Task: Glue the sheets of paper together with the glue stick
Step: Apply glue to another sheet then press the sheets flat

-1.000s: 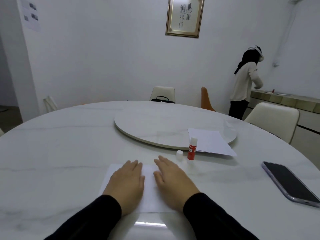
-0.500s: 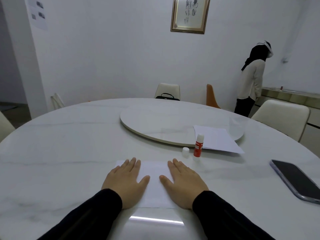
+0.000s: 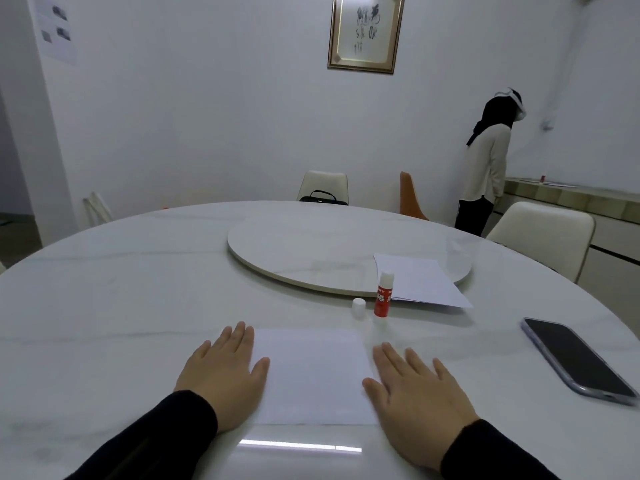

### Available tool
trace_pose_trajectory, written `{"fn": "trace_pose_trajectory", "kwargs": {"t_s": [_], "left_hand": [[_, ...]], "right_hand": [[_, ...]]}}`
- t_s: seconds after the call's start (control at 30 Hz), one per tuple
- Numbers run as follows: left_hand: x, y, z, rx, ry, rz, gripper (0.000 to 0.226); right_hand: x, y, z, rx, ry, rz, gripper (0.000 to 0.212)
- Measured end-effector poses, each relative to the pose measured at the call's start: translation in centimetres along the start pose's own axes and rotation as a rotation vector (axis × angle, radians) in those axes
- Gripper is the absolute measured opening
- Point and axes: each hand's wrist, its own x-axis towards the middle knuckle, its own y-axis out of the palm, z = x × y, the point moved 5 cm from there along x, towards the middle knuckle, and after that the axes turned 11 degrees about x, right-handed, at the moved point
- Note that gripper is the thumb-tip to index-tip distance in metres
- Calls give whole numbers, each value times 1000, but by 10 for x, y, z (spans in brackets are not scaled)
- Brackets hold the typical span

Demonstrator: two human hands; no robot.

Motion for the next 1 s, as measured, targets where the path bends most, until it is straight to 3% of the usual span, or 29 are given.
{"fn": "trace_pose_trajectory", "kwargs": {"t_s": [0.1,0.2,0.27,0.37,0.63,0.7,0.77,0.83,0.9,1.0], "left_hand": [[1,-1,-4,-13,1,5,63],[4,-3,-17,-46,29,4,63],[7,-6,-27,-69,48,6,64],[11,-7,-41,-98,74,1,64],[15,-17,-29,-348,56,-203,57],[15,-20,-24,-442,9,-241,54],[15,-20,-21,-495,-27,-253,51],[16,-19,-19,-544,-60,-259,49],[16,-21,-17,-587,-69,-293,45],[16,-28,-13,-690,-60,-380,39]], "right_hand": [[-5,-28,-27,85,88,-194,38],[18,-53,-77,922,416,-455,24],[49,-49,-100,1538,574,-468,15],[95,-38,-110,1994,639,-411,36],[147,-31,-117,2000,673,-591,42],[150,-40,-130,1616,561,-615,46],[148,-48,-141,1806,533,-745,46],[131,-68,-148,1728,599,-928,45],[106,-106,-151,1614,594,-1226,47],[66,-176,-130,1583,179,-1450,41]]}}
